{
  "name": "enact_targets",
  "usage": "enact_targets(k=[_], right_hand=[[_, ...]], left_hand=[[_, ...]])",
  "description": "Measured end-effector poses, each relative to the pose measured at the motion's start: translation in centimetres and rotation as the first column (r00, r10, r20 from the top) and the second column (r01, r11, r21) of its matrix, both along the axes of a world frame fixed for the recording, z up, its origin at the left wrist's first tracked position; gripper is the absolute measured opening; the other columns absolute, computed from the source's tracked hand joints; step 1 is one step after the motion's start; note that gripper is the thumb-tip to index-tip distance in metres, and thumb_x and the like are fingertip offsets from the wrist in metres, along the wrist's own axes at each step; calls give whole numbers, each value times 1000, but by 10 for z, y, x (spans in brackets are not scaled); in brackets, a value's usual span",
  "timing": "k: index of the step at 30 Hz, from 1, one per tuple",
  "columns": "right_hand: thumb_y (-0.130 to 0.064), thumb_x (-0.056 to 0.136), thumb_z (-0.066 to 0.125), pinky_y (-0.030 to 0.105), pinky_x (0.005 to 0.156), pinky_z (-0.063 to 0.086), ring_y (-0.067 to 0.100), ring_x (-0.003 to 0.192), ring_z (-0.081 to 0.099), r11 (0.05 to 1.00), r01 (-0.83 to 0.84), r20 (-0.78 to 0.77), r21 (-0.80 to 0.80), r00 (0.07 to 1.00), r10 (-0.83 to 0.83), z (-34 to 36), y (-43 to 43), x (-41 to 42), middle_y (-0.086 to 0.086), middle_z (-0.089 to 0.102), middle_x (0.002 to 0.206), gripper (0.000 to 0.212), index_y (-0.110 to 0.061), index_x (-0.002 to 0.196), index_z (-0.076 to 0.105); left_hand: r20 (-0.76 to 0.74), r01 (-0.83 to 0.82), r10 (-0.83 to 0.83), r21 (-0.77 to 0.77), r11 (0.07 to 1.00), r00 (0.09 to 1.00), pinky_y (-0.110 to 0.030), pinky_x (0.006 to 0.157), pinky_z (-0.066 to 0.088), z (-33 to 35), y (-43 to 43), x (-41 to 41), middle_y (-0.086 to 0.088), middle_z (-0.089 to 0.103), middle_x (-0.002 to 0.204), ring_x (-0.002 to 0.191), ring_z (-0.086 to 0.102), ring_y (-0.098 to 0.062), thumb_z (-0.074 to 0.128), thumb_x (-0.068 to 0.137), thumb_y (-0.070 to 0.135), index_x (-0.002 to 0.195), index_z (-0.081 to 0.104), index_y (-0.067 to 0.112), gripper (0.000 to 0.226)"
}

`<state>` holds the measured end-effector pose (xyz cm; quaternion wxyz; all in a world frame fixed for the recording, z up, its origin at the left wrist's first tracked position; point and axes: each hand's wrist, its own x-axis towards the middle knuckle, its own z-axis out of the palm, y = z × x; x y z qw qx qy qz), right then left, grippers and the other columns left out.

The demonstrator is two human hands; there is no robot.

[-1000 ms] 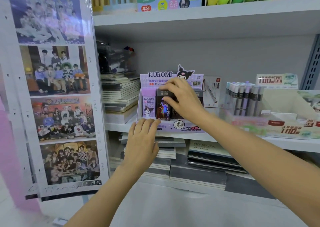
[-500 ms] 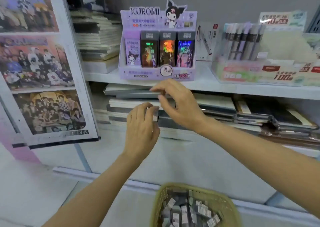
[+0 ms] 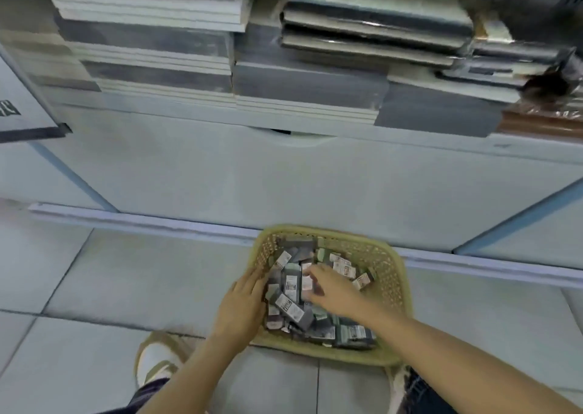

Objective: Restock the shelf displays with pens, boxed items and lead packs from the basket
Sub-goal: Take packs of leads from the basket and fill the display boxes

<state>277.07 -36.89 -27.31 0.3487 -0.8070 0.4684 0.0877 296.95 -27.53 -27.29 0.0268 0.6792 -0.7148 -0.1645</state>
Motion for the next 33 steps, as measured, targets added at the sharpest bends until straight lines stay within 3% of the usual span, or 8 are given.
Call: enact_targets(k=[8,14,16,18,21,25,29,33], right_hand=[[-55,83,63,38,91,34,20,108,42,951,-62,-156,-302,988,15,-62,39,22,0,48,113,42,-16,99,66],[-32,92,64,19,68,38,-3,70,54,959,257,321,118,904,-281,-39,12,6,-15,61,80,18,-16,97,72],[-27,93,64,26,63,47,5,67,60,907,306,430,289,805,-409,-28,8,6,-12,65,78,16,-15,101,71],[-26,93,64,32,67,53,8,70,63,869,281,501,408,726,-470,-20,9,14,-10,68,78,15,-15,100,70],[-25,94,62,27,72,56,7,79,67,865,190,550,464,703,-450,-15,14,29,-7,71,87,15,-14,100,69],[-30,97,56,14,67,51,0,76,67,910,115,514,398,794,-325,-15,11,37,-7,71,93,23,-13,92,72],[-36,95,57,32,99,45,15,115,56,960,275,287,42,918,-276,-29,-16,31,-2,63,121,32,-17,121,60],[-45,86,67,40,111,30,24,136,31,996,27,-38,-90,999,-31,-50,-17,44,4,36,145,76,-15,146,33]], left_hand=[[-181,-21,-4,-138,990,984,-48,108,41,-21,12,4,-18,56,136,138,39,-37,68,85,0,124,59,-6,40],[-370,-211,99,-276,938,924,-46,94,48,-17,4,1,-10,63,119,114,56,-30,50,93,13,116,65,5,29],[-576,-430,277,-147,891,769,-33,87,50,-10,-4,-8,1,66,110,104,59,-13,54,98,21,119,62,16,24],[-815,-520,443,211,827,373,-20,80,52,1,-14,-21,12,67,107,98,64,0,61,94,28,122,54,29,29],[-845,-494,530,490,718,-69,-32,81,58,7,-26,-32,-3,68,115,105,68,-18,61,95,20,124,49,20,32],[-861,-477,495,486,733,-116,-37,62,60,10,-28,-17,-11,74,92,80,72,-27,49,101,15,110,57,9,14],[-819,-563,572,495,662,-48,-32,58,56,2,-24,9,-3,65,69,60,63,-18,47,101,14,104,59,14,12],[-776,-517,631,539,665,3,-32,56,54,-5,-16,14,-4,63,69,57,59,-17,48,101,16,106,59,12,13]])
